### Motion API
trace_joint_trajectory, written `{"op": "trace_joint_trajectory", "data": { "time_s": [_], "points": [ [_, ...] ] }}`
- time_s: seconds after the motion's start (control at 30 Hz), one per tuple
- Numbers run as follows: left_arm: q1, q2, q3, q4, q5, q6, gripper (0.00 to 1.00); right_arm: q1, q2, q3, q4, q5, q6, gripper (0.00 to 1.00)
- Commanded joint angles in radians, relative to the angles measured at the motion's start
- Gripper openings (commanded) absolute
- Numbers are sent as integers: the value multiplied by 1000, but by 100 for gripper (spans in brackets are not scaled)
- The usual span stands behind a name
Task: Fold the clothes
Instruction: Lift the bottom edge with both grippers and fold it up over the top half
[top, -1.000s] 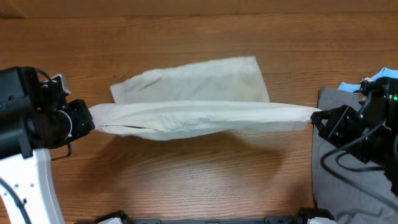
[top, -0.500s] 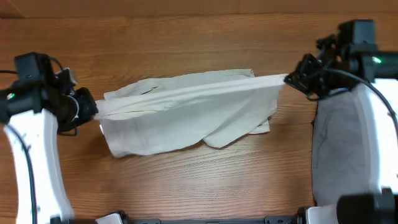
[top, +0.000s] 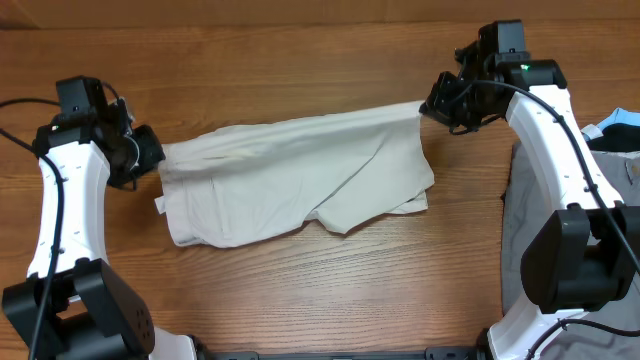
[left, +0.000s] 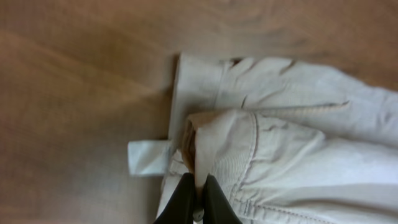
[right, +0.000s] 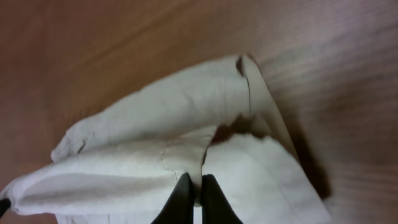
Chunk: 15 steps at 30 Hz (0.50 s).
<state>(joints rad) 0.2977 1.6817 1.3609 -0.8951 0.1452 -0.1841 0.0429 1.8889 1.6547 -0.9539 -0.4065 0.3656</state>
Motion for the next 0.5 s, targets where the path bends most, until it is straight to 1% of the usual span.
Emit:
{"op": "trace_joint_trajectory", "data": {
  "time_s": [0.0, 0.07, 0.17, 0.23, 0.3, 0.33, 0.37, 0.4, 0.43, 0.47],
  "points": [
    [10, 17, 2, 47, -72, -3, 4, -26, -15, 14, 53, 66, 1, 4],
    [10, 29, 2, 56, -76, -3, 7, -26, -14, 14, 80, 66, 1, 4],
    [9, 55, 2, 51, -79, -3, 7, -20, -14, 14, 107, 66, 0, 4],
    [10, 71, 2, 46, -93, -3, 5, -16, -14, 11, 121, 68, 0, 4],
    [10, 82, 2, 47, -98, -3, 7, -17, -14, 7, 130, 91, 1, 5],
    [10, 85, 2, 48, -97, -3, 9, -17, -14, 6, 131, 108, 0, 26],
    [10, 85, 2, 48, -98, -2, 13, -17, -14, 5, 132, 133, 0, 74],
    [10, 85, 3, 48, -98, 8, 20, -17, -14, 5, 131, 165, -1, 100],
    [12, 83, 7, 44, -98, 22, 35, -17, -14, 5, 124, 198, -10, 100],
    [16, 83, 17, 33, -102, 35, 38, -20, -14, 5, 114, 217, -30, 100]
  ]
}}
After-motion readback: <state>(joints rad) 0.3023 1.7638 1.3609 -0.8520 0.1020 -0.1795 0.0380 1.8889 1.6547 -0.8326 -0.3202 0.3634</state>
